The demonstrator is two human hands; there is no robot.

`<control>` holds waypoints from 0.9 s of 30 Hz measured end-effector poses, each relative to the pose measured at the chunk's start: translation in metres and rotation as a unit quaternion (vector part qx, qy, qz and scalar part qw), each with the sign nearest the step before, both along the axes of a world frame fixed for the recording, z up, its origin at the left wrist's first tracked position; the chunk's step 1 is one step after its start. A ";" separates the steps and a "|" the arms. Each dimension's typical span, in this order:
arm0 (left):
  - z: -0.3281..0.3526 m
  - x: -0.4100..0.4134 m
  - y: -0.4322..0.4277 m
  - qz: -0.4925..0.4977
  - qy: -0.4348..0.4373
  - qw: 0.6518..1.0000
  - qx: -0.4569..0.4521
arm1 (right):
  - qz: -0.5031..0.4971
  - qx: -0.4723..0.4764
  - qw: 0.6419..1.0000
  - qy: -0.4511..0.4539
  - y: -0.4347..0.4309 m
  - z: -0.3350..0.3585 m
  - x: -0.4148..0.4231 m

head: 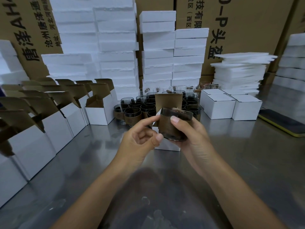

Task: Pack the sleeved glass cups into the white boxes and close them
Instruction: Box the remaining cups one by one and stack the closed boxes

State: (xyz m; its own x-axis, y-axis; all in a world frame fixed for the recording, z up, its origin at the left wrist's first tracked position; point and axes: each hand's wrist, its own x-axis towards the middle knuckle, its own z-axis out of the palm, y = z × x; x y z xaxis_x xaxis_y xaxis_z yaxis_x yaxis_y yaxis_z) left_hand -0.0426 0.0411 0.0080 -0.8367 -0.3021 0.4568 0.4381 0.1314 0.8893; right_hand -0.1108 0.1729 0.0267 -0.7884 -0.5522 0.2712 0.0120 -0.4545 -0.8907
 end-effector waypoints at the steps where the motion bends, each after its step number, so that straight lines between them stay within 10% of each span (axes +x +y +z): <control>1: 0.000 0.000 0.000 -0.005 0.002 1.000 -0.004 | -0.009 -0.005 1.000 0.000 0.000 -0.001 0.000; 7: -0.005 -0.002 -0.003 0.036 -0.006 0.992 -0.119 | -0.104 -0.033 0.993 0.040 -0.003 -0.002 -0.002; 12: -0.021 -0.006 -0.006 0.160 -0.060 0.916 -0.363 | -0.151 -0.051 0.982 0.100 -0.002 -0.002 -0.002; 27: -0.018 -0.005 -0.007 0.216 0.008 0.877 -0.428 | -0.149 -0.049 0.971 0.179 -0.002 -0.003 0.000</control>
State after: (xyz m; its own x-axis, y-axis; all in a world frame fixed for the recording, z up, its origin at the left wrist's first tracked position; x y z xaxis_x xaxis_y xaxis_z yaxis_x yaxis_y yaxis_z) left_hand -0.0476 0.0344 -0.0105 -0.7195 -0.1297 0.6822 0.1948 0.9053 0.3776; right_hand -0.1112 0.1713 0.0242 -0.7542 -0.2718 0.5977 -0.4356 -0.4739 -0.7653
